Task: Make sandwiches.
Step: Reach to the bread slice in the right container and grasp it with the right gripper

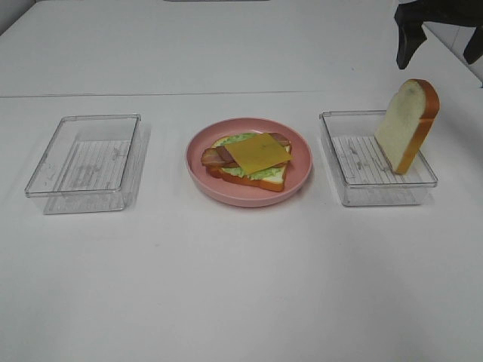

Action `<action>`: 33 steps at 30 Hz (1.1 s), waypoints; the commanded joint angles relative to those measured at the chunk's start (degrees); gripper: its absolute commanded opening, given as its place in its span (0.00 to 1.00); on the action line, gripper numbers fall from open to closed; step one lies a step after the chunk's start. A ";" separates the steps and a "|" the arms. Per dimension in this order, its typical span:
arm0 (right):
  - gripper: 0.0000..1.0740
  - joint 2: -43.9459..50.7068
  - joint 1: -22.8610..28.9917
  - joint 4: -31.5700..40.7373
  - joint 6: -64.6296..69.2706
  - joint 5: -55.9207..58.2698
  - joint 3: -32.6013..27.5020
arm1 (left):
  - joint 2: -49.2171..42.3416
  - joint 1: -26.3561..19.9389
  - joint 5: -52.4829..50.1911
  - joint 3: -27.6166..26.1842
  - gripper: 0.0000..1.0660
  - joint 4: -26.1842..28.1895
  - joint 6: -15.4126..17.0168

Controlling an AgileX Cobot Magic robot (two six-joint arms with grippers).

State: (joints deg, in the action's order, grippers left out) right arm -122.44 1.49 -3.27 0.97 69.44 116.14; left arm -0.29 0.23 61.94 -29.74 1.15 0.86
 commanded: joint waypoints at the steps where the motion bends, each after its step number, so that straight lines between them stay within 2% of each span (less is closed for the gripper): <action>1: 0.92 -1.83 -0.29 1.09 -0.97 0.52 -0.06 | -0.80 -0.11 -0.40 0.11 0.88 0.23 0.23; 10: 0.89 -7.62 -0.29 2.69 -0.97 -0.17 -0.69 | -0.80 -0.11 -0.40 0.11 0.88 0.23 0.23; 14: 0.83 -8.77 -0.29 3.27 -0.97 -0.40 -0.69 | -0.80 -0.11 -0.40 0.11 0.88 0.23 0.23; 16: 0.75 -9.00 -0.29 3.27 -0.97 -0.52 -0.69 | -0.80 -0.11 -0.40 0.11 0.88 0.23 0.23; 17: 0.75 -9.00 -0.29 3.27 -0.97 -0.52 -0.69 | -0.80 -0.11 -0.40 0.11 0.88 0.23 0.23; 18: 0.71 -9.00 -0.29 3.27 -0.97 -0.46 -0.69 | -0.80 -0.11 -0.40 0.11 0.88 0.23 0.23; 19: 0.58 -9.00 -0.29 3.27 -0.63 -0.57 -0.69 | -0.80 -0.11 -0.40 0.11 0.88 0.23 0.23; 20: 0.58 -9.00 -0.29 3.27 -0.63 -0.57 -0.69 | -0.80 -0.11 -0.40 0.11 0.88 0.23 0.23; 21: 0.47 -9.00 -0.29 3.27 -0.57 -0.57 -0.69 | -0.80 -0.11 -0.40 0.11 0.88 0.23 0.23; 22: 0.22 -9.00 -0.29 3.27 -0.97 -0.34 -0.69 | -0.80 -0.11 -0.40 0.11 0.88 0.23 0.23; 23: 0.22 -9.00 -0.29 3.27 -0.97 -0.34 -0.69 | -0.80 -0.11 -0.40 0.11 0.88 0.23 0.23; 24: 0.05 -9.00 -0.17 3.27 -0.97 0.11 -0.57 | -0.80 -0.11 -0.40 0.11 0.88 0.23 0.23; 25: 0.05 -9.00 -0.17 3.27 -0.97 0.11 -0.57 | -0.80 -0.11 -0.40 0.11 0.88 0.23 0.23; 26: 0.00 -8.88 -0.17 3.27 -0.97 0.40 -0.52 | -0.80 -0.11 -0.40 0.11 0.88 0.23 0.23; 33: 0.00 -6.70 0.00 5.10 -0.97 2.18 -0.52 | -0.80 -0.11 -0.40 0.11 0.88 0.23 0.23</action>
State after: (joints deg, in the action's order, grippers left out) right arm -130.75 1.49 0.92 0.63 69.27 115.68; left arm -0.29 0.23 61.94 -29.74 1.15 0.86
